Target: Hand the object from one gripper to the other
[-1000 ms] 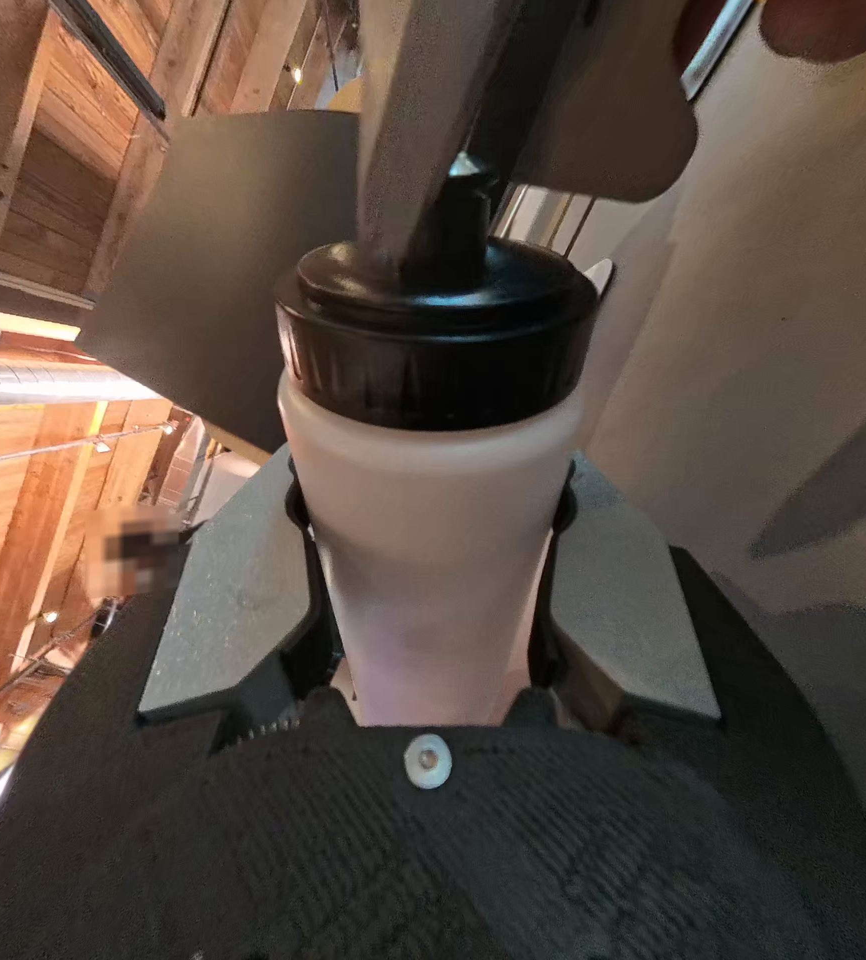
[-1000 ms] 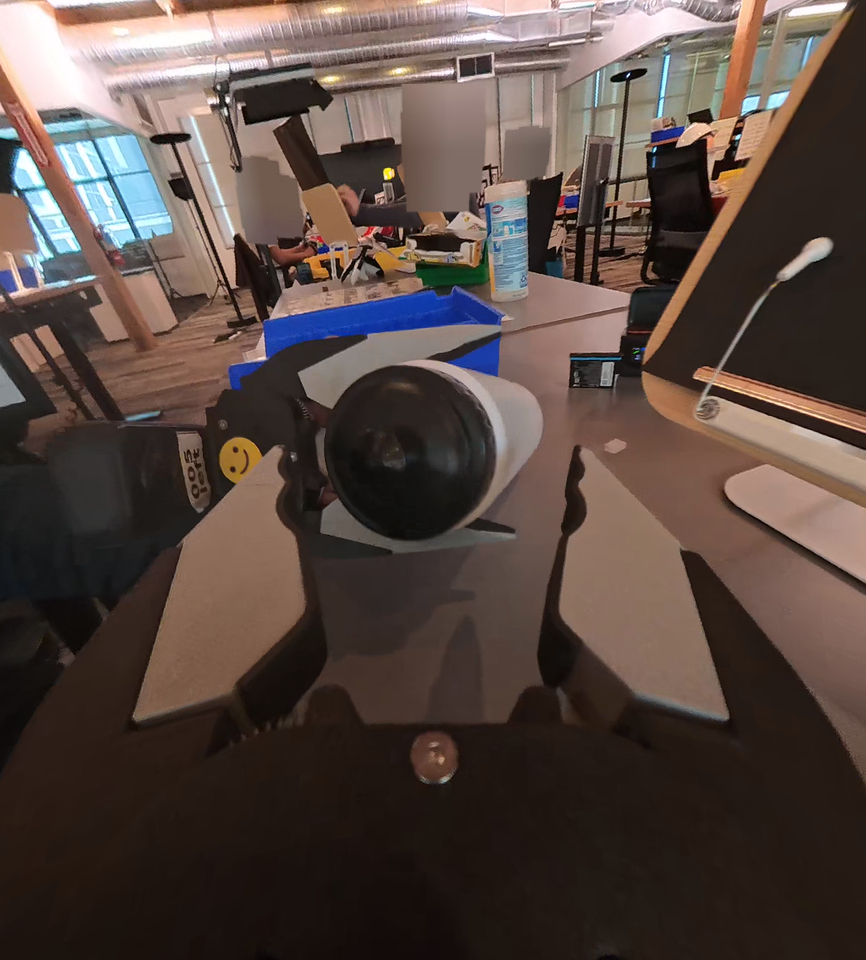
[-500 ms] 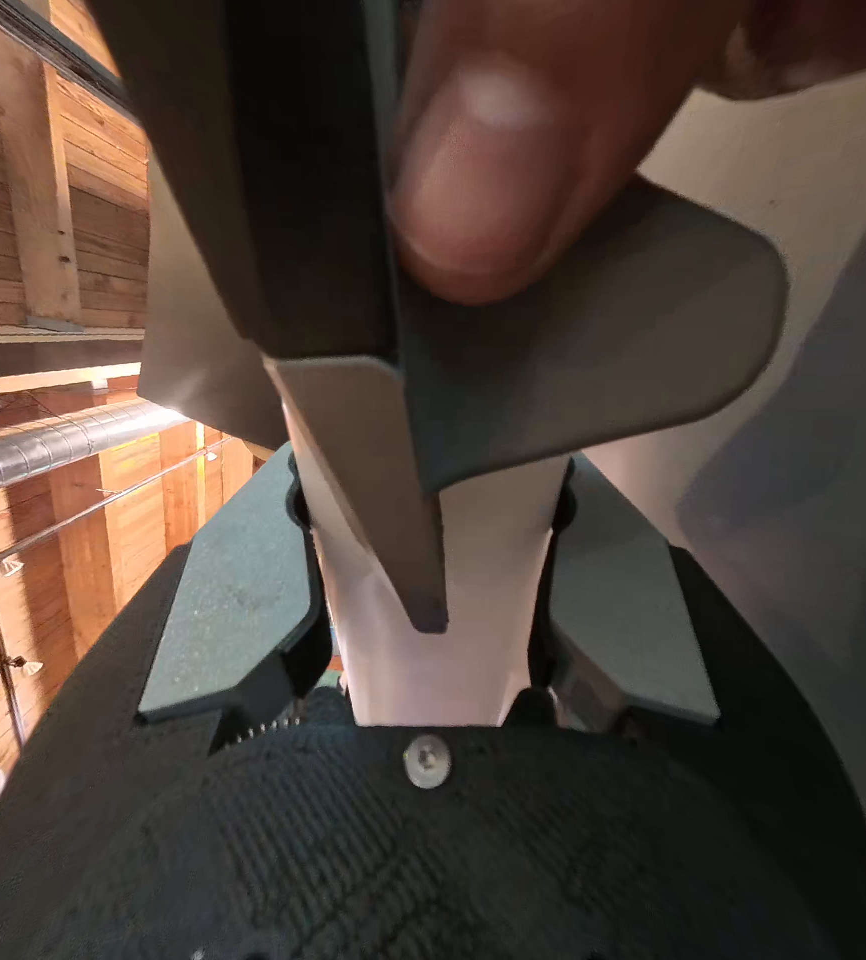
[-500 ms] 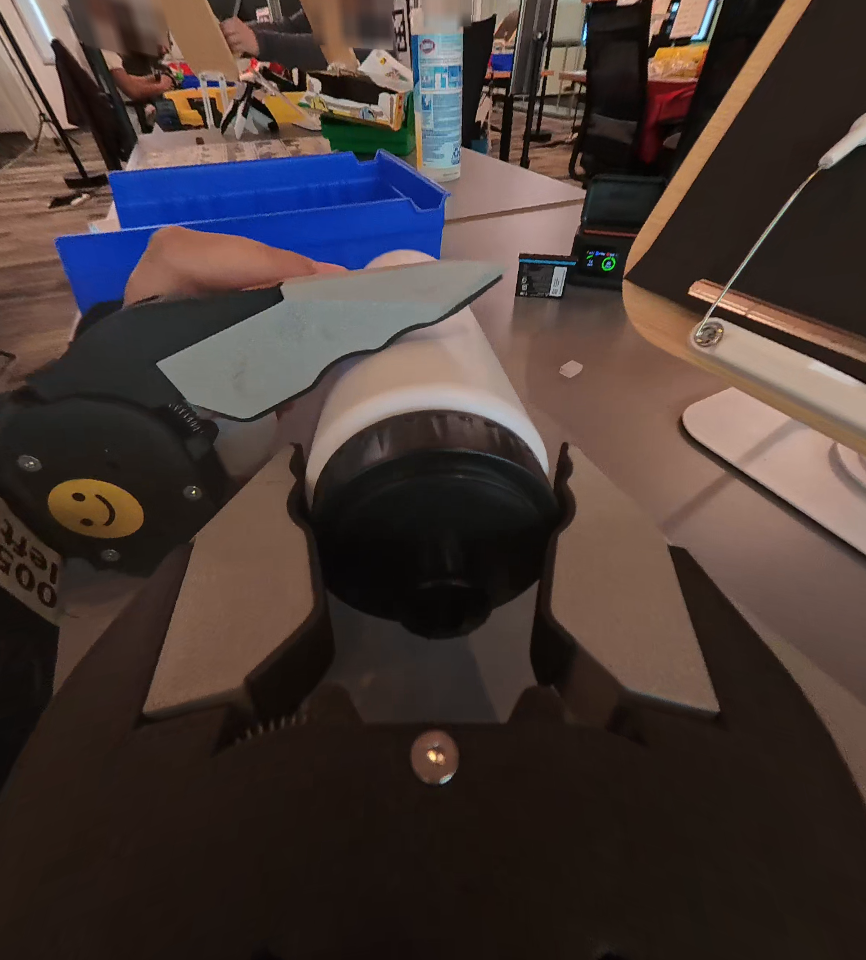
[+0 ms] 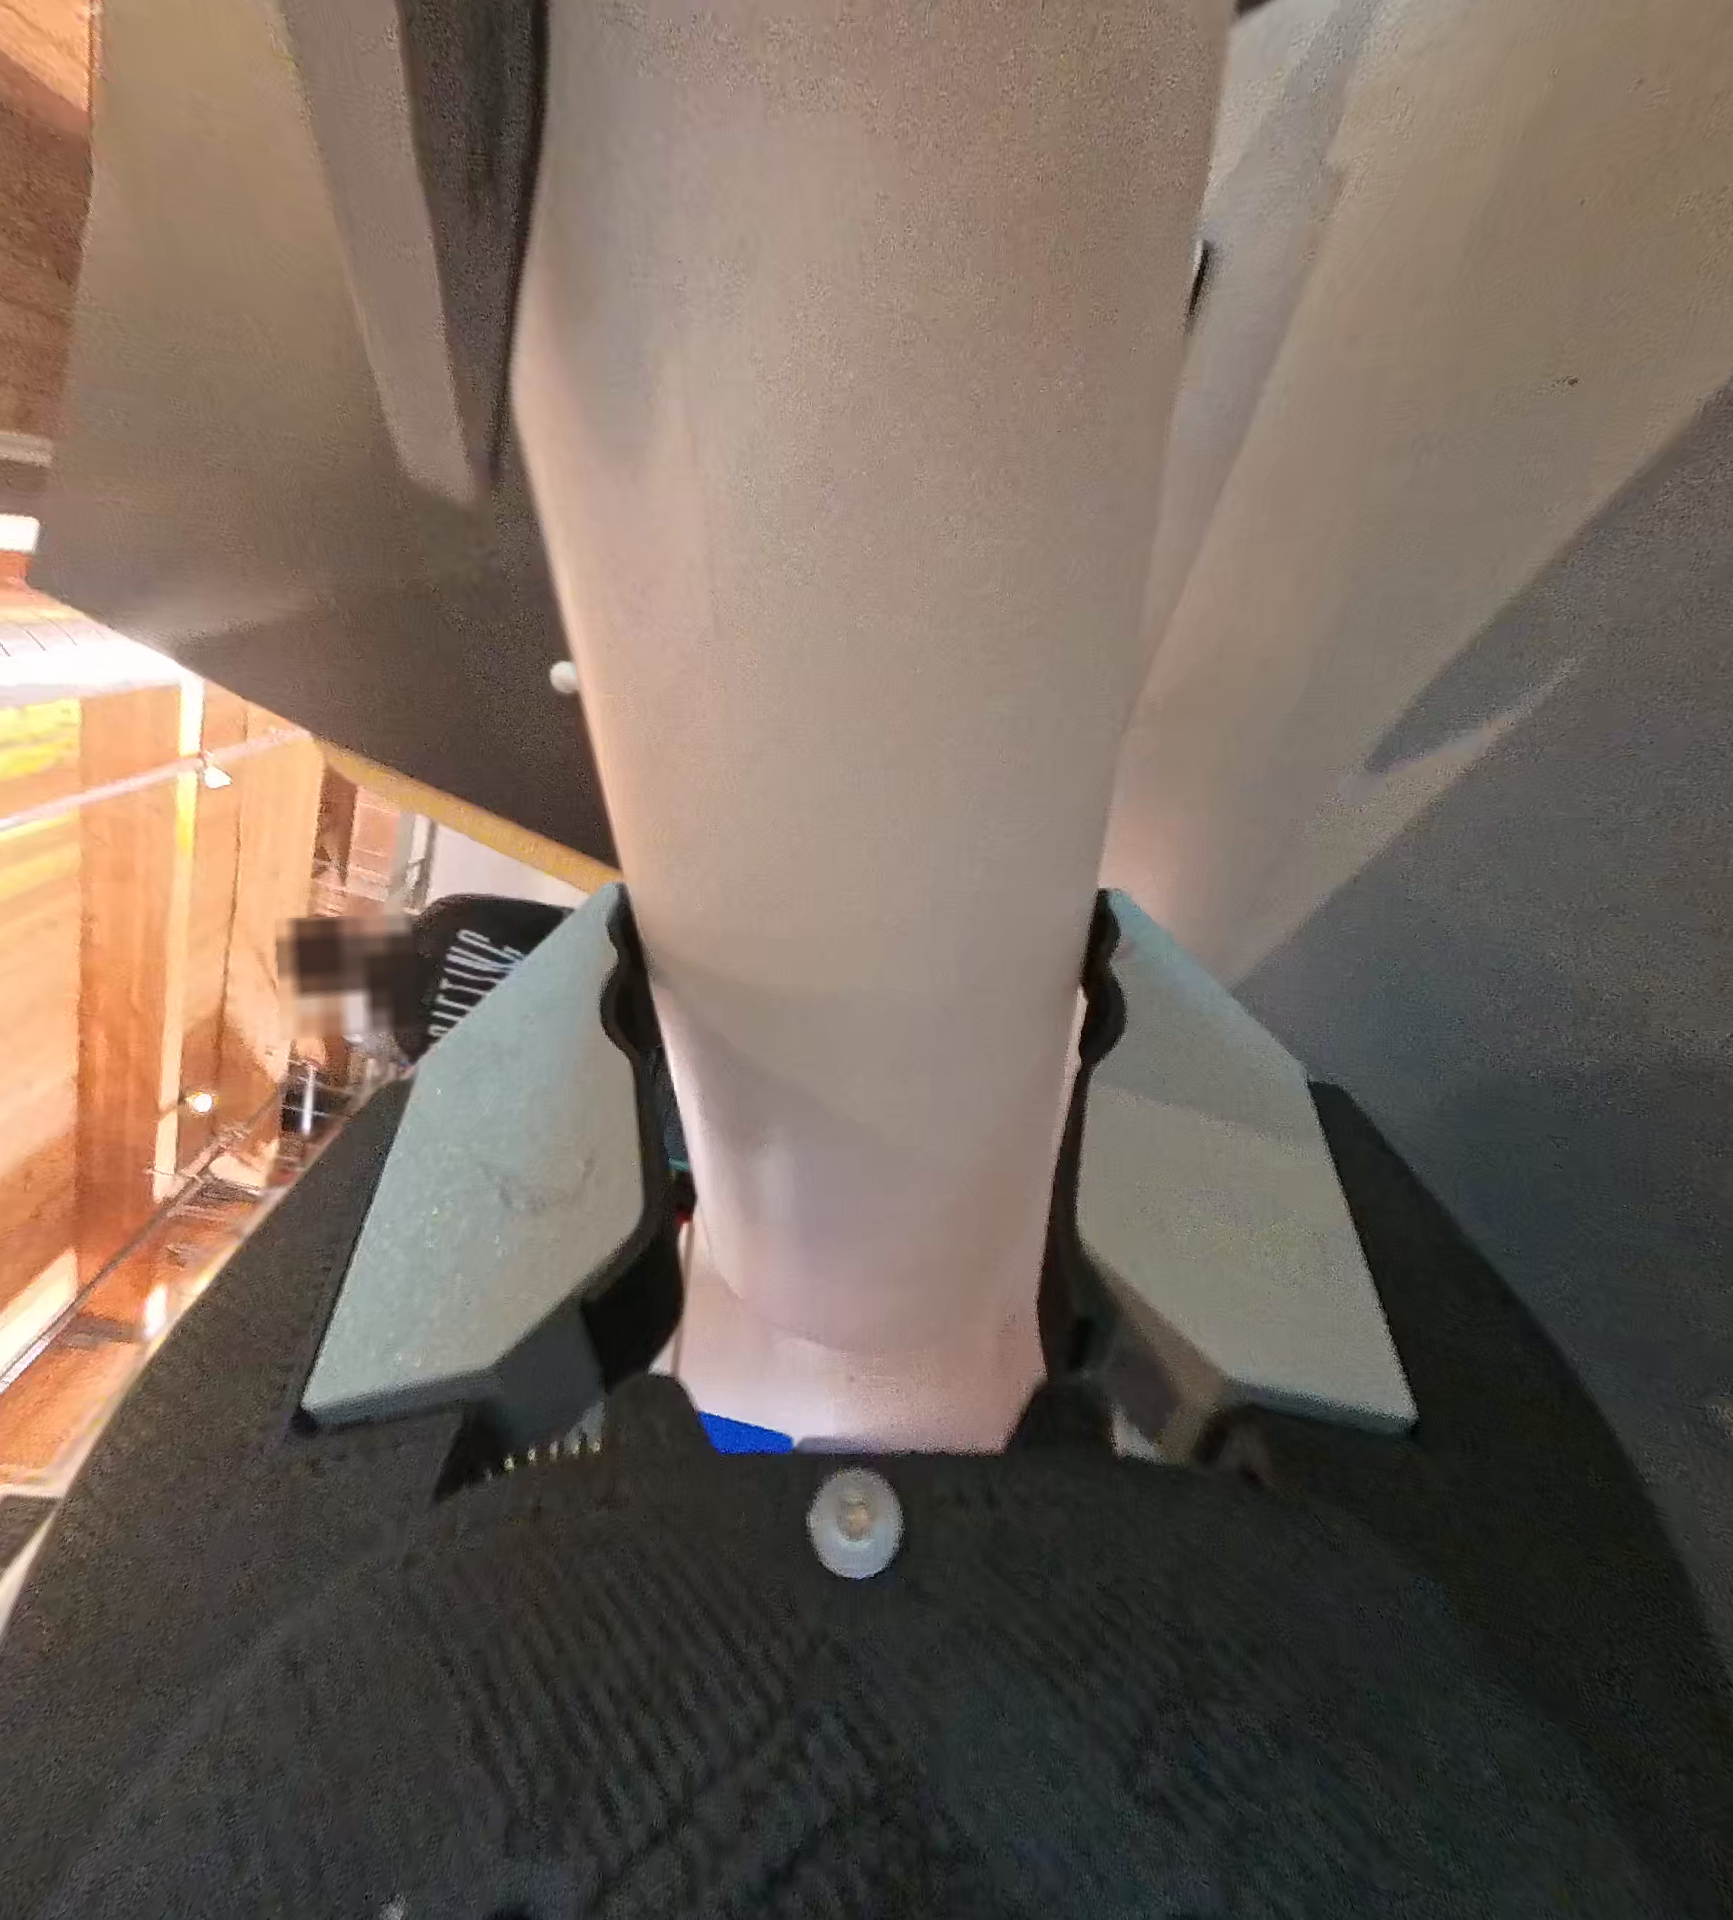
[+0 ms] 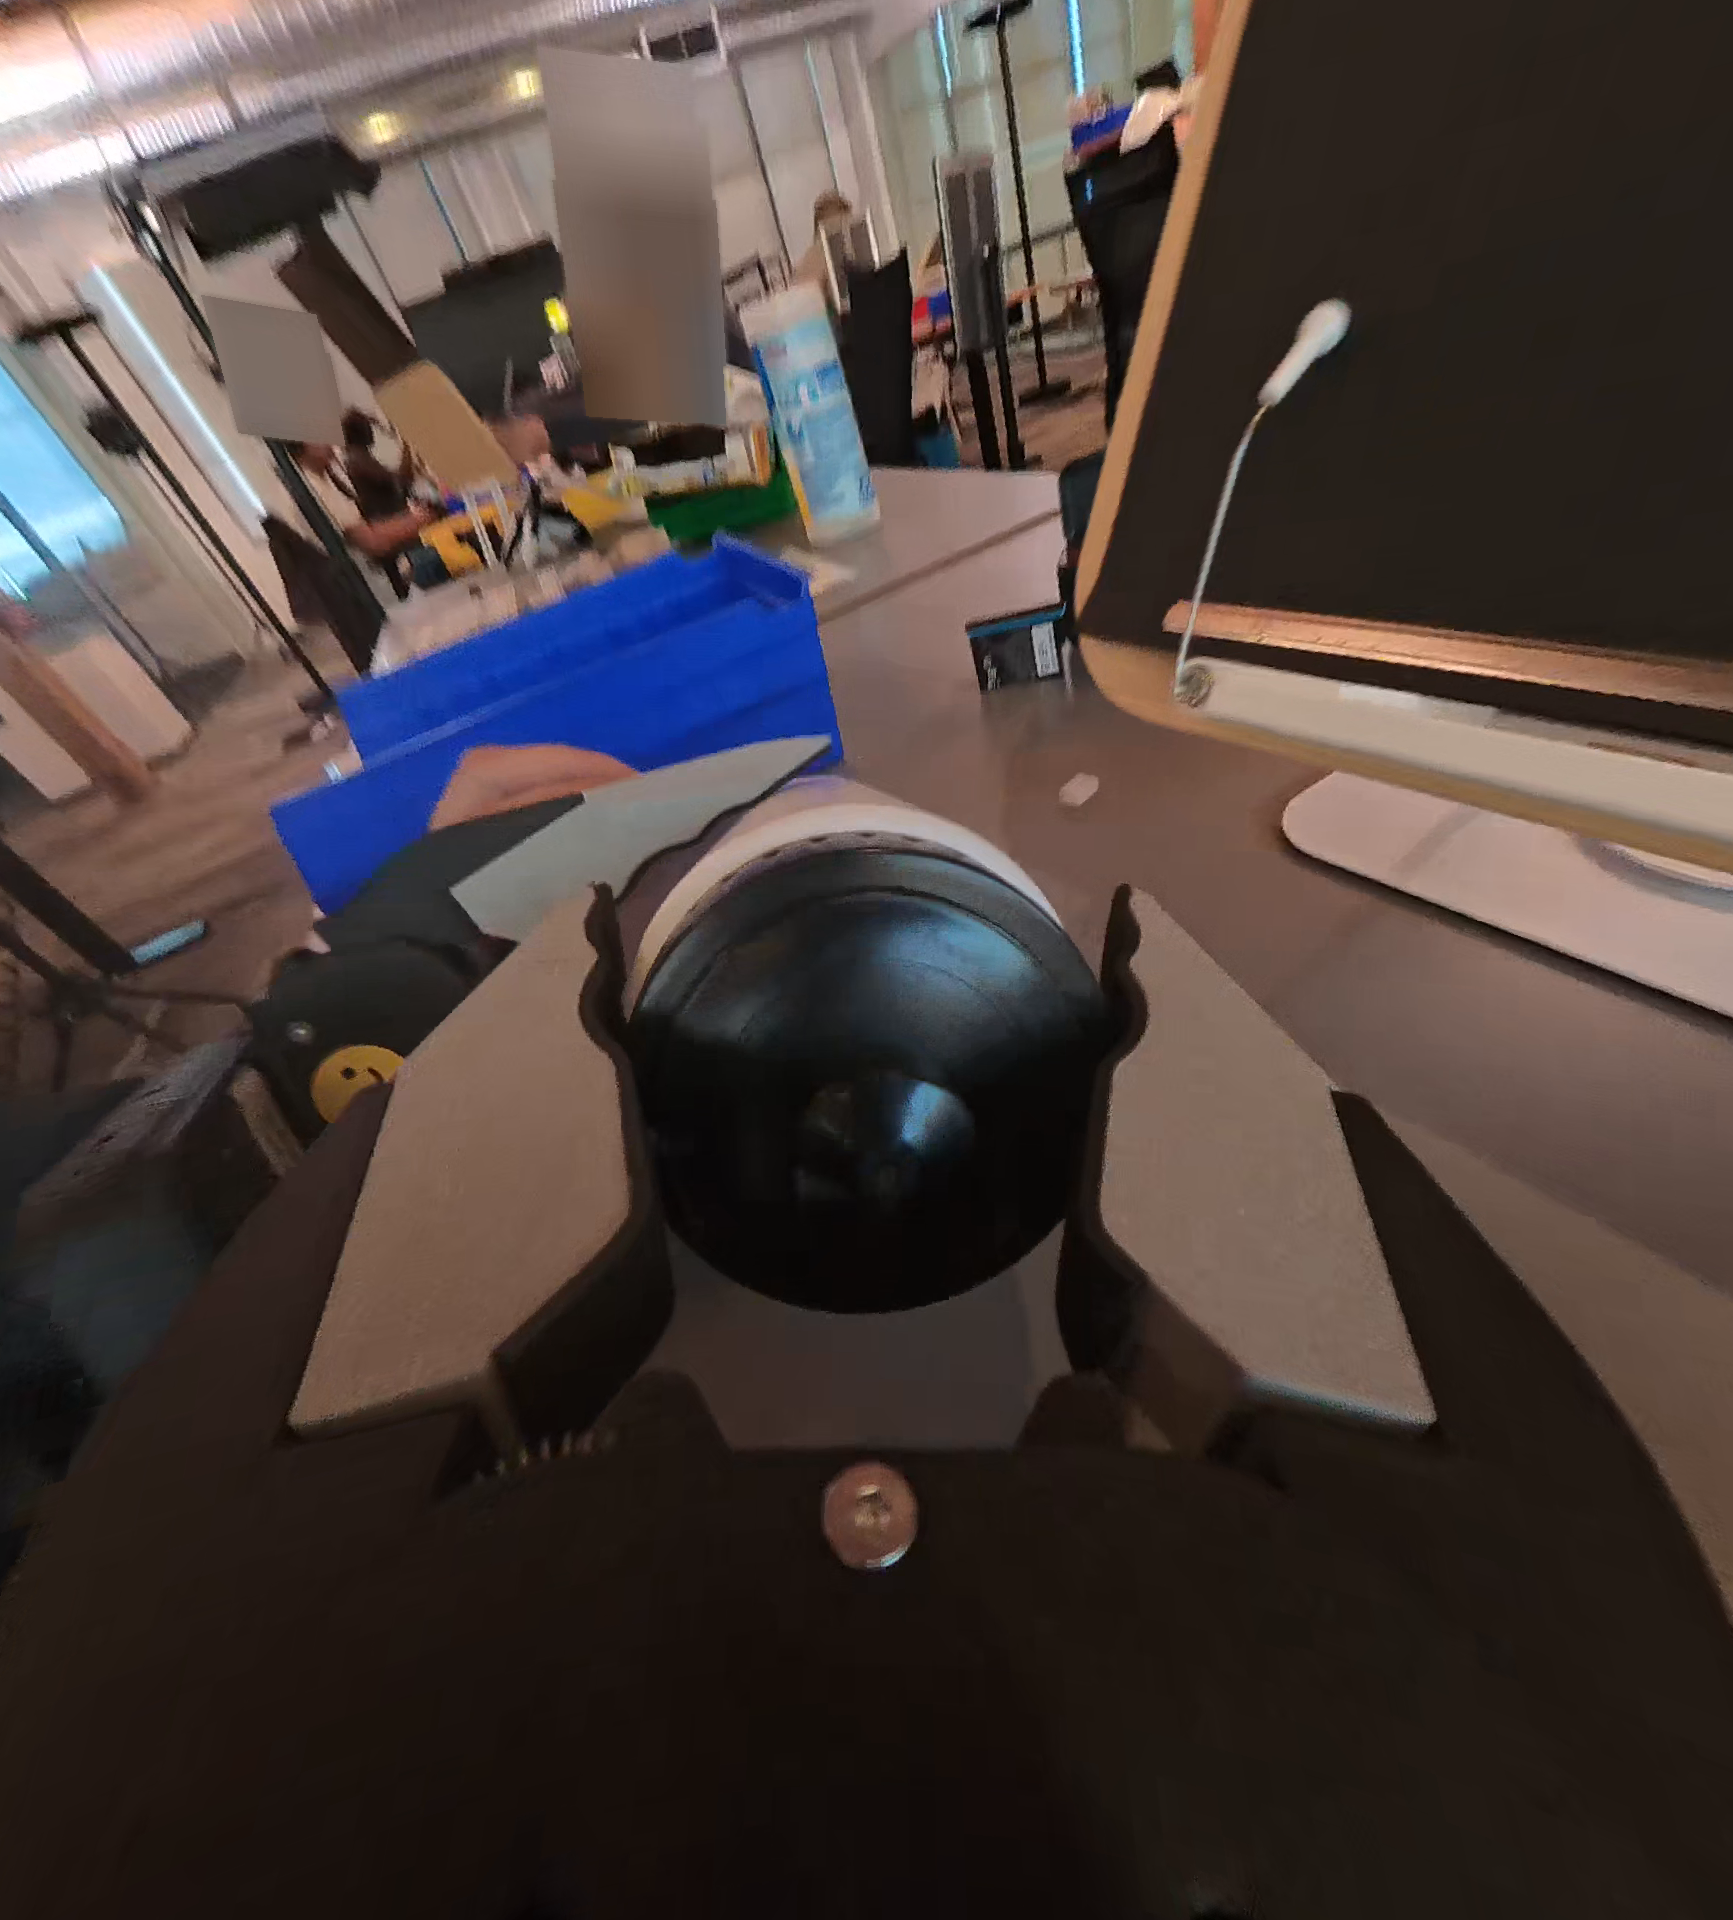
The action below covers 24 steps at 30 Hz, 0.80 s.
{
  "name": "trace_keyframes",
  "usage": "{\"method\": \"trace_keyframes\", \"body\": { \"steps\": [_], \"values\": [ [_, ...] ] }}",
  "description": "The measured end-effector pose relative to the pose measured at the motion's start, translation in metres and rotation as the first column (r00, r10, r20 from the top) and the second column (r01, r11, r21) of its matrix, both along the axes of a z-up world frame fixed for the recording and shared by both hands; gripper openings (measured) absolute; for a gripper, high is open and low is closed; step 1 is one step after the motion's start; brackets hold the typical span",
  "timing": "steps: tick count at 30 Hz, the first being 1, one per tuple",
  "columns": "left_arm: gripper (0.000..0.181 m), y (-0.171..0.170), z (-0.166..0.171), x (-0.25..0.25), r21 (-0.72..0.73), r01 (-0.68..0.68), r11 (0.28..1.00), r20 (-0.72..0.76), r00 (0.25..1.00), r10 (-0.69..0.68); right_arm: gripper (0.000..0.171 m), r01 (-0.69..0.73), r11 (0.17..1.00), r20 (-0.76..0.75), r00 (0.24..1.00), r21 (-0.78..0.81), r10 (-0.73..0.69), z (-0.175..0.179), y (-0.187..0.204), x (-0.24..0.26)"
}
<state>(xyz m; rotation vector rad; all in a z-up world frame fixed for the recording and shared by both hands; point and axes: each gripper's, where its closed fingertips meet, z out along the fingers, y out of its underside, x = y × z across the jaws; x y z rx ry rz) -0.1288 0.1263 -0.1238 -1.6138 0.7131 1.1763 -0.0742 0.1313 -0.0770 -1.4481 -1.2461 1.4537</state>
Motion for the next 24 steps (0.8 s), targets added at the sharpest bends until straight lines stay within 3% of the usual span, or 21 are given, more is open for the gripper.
{"method": "trace_keyframes", "body": {
  "steps": [5,12,24],
  "values": [
    [0.083,0.000,0.003,0.000,0.019,0.012,1.000,0.017,1.000,-0.012,0.091,-0.011,0.997,-0.040,0.999,-0.073,0.008,0.009,0.010,0.010],
    [0.091,-0.003,0.005,-0.009,0.028,-0.015,0.999,0.011,1.000,0.015,0.088,-0.164,0.980,0.018,0.986,-0.110,0.167,-0.004,-0.012,0.007],
    [0.094,-0.003,0.000,-0.009,0.009,-0.028,1.000,0.004,1.000,0.028,0.087,-0.215,0.975,0.120,0.968,-0.064,0.221,-0.022,-0.028,0.002]
  ]
}}
